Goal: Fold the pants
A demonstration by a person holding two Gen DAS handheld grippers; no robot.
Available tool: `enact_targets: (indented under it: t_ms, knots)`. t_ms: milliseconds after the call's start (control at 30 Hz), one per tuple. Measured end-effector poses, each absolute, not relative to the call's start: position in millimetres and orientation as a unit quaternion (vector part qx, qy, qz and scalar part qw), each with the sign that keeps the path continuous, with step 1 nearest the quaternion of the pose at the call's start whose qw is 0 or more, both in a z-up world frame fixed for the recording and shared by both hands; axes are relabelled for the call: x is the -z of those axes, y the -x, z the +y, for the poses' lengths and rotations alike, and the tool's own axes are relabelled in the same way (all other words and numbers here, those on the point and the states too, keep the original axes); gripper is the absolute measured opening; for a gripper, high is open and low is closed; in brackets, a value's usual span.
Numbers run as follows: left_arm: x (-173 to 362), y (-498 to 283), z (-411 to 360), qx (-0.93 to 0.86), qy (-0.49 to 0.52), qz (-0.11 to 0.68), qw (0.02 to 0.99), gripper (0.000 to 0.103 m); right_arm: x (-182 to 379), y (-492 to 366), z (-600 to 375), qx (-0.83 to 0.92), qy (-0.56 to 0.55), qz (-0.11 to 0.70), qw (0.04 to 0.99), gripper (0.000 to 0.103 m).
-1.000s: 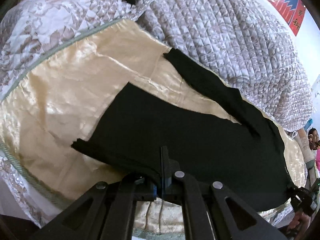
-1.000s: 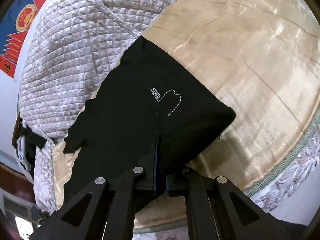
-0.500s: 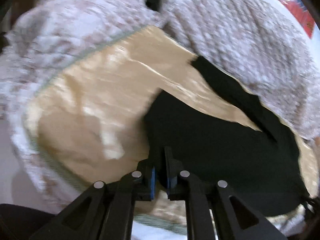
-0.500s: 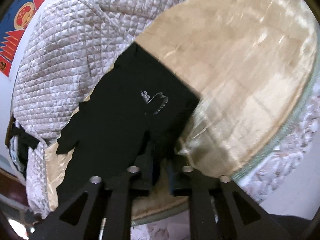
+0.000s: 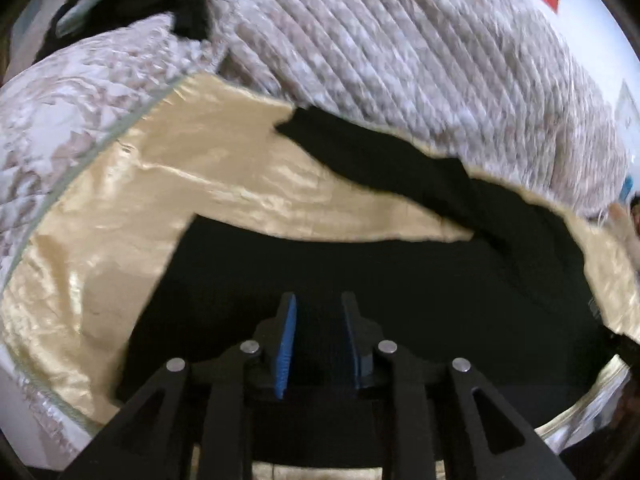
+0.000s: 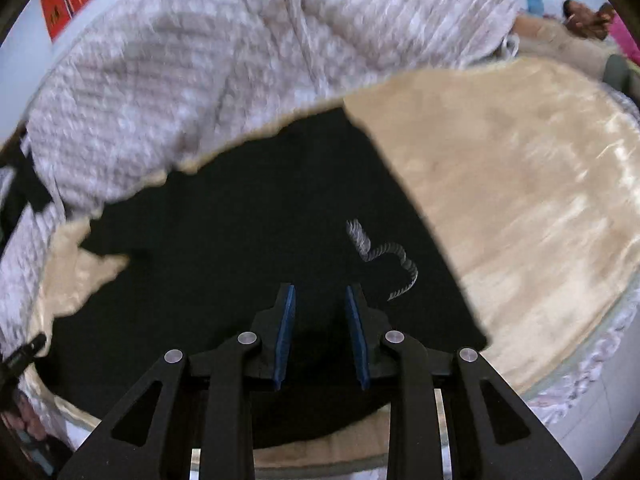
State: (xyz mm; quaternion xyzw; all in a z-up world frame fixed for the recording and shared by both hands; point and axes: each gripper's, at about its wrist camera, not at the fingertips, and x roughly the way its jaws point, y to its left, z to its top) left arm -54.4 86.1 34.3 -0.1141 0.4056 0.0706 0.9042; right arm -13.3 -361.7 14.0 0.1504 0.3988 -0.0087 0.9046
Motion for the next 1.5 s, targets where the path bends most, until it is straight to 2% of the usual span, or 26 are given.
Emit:
enact_targets:
  t_ms: [67,133,267,567,600,667,800,1033,1300,1500]
  knots:
    - [-16,51,91,-0.082,0.110,0.434,0.890,0.025,1,10,-370,0.033,-0.156,0.421,0.893,0.026]
    - [-15,51,93,-0.084,0.115,0.431,0.891,0.027,0,12,-380,0.030,-0.181,0.413,0.892,0.026]
    - [-27,44,85,-0.097,0.088,0.424,0.896,0.029,-18,9,-368,0.028,-0.147,0.391,0.908,0.026]
    - [-43,2,51,-0.063,0.032,0.414,0.908,0.039,-32,-35,-298,-0.078,-0.065,0.403,0.910,0.027]
    - [-42,-2,50,-0.066,0.024,0.411,0.909,0.039,-33,-41,-293,-0.082,-0.056,0.404,0.909,0.030]
    - [-37,-9,53,-0.078,0.014,0.409,0.909,0.040,-31,-47,-289,-0.085,-0.045,0.406,0.909,0.047]
    - [-21,-16,71,-0.118,0.020,0.427,0.896,0.040,-22,-54,-298,-0.060,-0.042,0.414,0.907,0.047]
    - [-12,-17,96,-0.158,0.044,0.434,0.886,0.040,-17,-65,-333,0.002,-0.103,0.431,0.896,0.047]
    - [-23,-5,76,-0.127,0.038,0.426,0.895,0.040,-26,-56,-322,-0.016,-0.095,0.410,0.907,0.047]
    - [-24,11,38,-0.070,0.019,0.426,0.902,0.041,-20,-42,-278,-0.073,-0.049,0.399,0.913,0.047]
